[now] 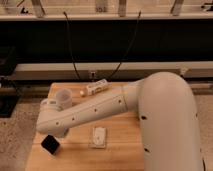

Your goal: Knock the eraser over

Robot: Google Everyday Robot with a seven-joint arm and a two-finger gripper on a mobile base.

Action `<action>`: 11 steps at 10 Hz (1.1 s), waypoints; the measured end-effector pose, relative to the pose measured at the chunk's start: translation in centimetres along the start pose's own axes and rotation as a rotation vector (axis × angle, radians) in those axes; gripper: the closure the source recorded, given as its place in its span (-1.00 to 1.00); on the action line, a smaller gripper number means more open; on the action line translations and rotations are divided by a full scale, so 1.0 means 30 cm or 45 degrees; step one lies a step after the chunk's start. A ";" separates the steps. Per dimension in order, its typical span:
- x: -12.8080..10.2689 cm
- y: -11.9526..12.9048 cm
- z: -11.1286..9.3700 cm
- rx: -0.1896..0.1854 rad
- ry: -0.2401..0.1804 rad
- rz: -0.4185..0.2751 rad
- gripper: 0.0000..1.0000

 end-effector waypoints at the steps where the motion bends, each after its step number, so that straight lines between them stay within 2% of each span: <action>1: 0.001 -0.006 0.004 0.001 0.001 -0.005 0.96; 11: -0.017 -0.075 0.032 0.013 0.002 -0.067 0.96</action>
